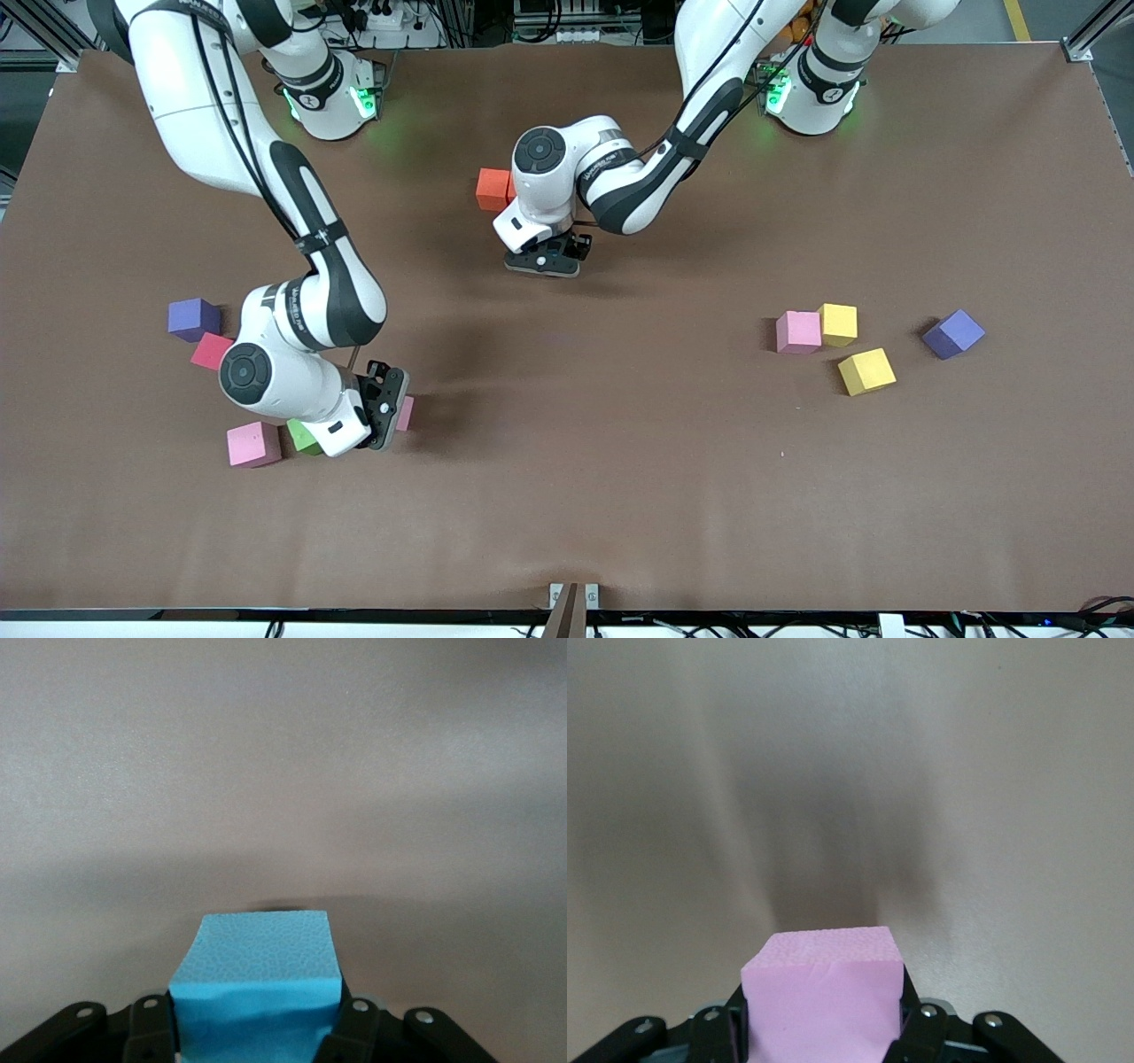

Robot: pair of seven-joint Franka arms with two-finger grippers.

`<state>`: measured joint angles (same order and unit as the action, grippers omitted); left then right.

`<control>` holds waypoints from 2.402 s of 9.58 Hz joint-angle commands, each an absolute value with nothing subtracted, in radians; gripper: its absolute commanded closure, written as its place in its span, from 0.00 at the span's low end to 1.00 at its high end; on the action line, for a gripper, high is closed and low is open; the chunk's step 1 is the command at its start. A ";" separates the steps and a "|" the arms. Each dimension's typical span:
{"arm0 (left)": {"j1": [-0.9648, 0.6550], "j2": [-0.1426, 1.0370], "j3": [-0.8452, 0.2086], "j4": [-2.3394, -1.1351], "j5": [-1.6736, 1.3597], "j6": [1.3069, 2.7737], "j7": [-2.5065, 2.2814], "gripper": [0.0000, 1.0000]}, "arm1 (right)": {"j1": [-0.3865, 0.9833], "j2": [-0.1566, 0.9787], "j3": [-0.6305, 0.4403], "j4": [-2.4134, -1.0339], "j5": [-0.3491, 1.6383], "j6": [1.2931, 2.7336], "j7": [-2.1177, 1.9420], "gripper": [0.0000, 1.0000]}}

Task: Form number 2 with 11 blocks

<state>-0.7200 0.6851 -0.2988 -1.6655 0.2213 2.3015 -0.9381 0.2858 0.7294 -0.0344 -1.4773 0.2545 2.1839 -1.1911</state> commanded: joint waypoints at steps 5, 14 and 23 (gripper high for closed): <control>-0.730 0.692 -0.291 -1.664 0.212 2.344 -0.988 1.00 | 0.291 0.667 -0.034 -1.489 0.255 2.100 -1.094 0.68; -0.746 0.706 -0.291 -1.680 0.176 2.358 -1.023 1.00 | 0.288 0.663 -0.038 -1.497 0.235 2.098 -1.111 0.68; -0.747 0.726 -0.291 -1.678 0.176 2.358 -1.072 1.00 | 0.285 0.664 -0.038 -1.505 0.236 2.098 -1.115 0.68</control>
